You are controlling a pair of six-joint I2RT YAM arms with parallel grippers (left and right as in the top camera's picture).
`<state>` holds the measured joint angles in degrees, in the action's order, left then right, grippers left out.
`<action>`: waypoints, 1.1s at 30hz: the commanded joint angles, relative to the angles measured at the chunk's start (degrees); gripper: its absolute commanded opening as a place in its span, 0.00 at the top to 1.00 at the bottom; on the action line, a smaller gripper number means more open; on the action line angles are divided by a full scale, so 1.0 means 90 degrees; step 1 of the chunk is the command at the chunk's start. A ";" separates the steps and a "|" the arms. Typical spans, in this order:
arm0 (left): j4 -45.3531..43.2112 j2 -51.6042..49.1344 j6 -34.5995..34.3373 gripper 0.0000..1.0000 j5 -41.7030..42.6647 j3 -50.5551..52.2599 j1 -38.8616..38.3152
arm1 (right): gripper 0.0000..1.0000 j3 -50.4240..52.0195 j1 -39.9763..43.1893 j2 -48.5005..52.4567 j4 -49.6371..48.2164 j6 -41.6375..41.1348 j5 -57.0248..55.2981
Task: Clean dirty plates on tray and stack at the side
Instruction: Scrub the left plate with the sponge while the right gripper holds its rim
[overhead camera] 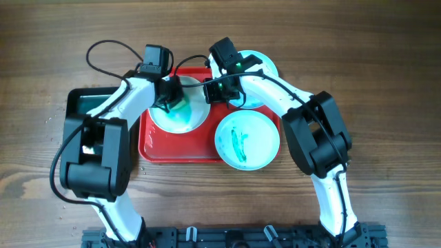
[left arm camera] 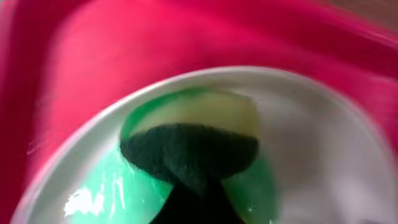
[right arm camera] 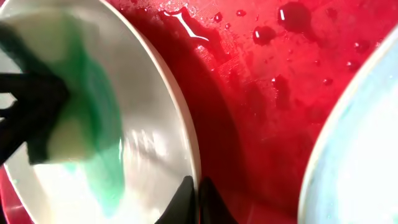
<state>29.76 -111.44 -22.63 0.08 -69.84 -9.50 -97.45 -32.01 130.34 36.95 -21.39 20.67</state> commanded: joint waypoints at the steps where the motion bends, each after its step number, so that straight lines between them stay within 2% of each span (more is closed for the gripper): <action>1: 0.0899 -0.0107 -0.0622 0.96 -0.1018 0.0129 0.0066 | 0.96 0.0049 -0.0032 -0.0049 -0.0029 0.0036 0.0214; 4: 0.1477 -0.0107 0.0622 0.96 0.1277 0.0129 0.0068 | 0.96 0.0049 -0.0032 -0.0049 -0.0010 0.0041 0.0214; 6: 0.1948 -0.0107 0.1846 0.96 0.3281 0.0129 0.0066 | 0.96 0.0049 -0.0032 -0.0049 -0.0005 0.0046 0.0214; 9: 0.2125 -0.0107 0.2157 0.96 0.4401 0.0129 0.0066 | 0.96 0.0049 -0.0032 -0.0049 -0.0015 0.0034 0.0216; 11: 0.1812 -0.0107 0.2125 0.96 0.4396 0.0129 0.0066 | 0.96 0.0049 -0.0032 -0.0049 -0.0017 0.0027 0.0216; 12: 0.1532 -0.0107 0.1877 0.96 0.3995 0.0129 0.0068 | 0.96 0.0049 -0.0032 -0.0049 -0.0012 0.0029 0.0216; 17: 0.0508 -0.0107 -0.0612 0.96 0.0124 0.0129 0.0068 | 0.96 0.0049 -0.0032 -0.0049 -0.0005 0.0029 0.0216; 18: 0.0447 -0.0107 -0.1035 0.96 -0.0401 0.0126 0.0068 | 0.96 0.0049 -0.0032 -0.0049 -0.0007 0.0027 0.0214; 20: 0.0721 -0.0075 -0.1693 0.96 -0.1117 0.0005 0.0066 | 0.96 0.0049 -0.0032 -0.0049 -0.0007 0.0032 0.0204; 24: 0.2084 -0.0046 -0.2069 0.96 -0.2242 -0.0347 0.0066 | 0.96 0.0049 -0.0032 -0.0049 -0.0007 0.0039 0.0189; 26: 0.2671 -0.0032 -0.2062 0.96 -0.2195 -0.0364 0.0066 | 0.96 0.0049 -0.0032 -0.0049 -0.0012 0.0034 0.0189; 28: 0.2977 -0.0032 -0.1817 0.96 -0.1477 -0.0364 0.0066 | 0.96 0.0049 -0.0032 -0.0049 -0.0029 0.0032 0.0189; 29: 0.2990 -0.0032 -0.1433 0.96 -0.0908 -0.0364 0.0066 | 0.96 0.0049 -0.0032 -0.0049 -0.0029 0.0034 0.0192; 31: 0.2851 -0.0032 -0.0238 0.96 0.0826 -0.0364 0.0066 | 0.96 0.0049 -0.0032 -0.0049 -0.0024 0.0024 0.0192; 33: 0.2662 -0.0032 0.0522 0.96 0.1967 -0.0364 0.0068 | 0.96 0.0049 -0.0032 -0.0049 -0.0010 0.0024 0.0192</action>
<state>55.37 -111.07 -31.42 -1.76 -73.03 -9.26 -97.30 -32.91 130.34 36.82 -21.34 22.87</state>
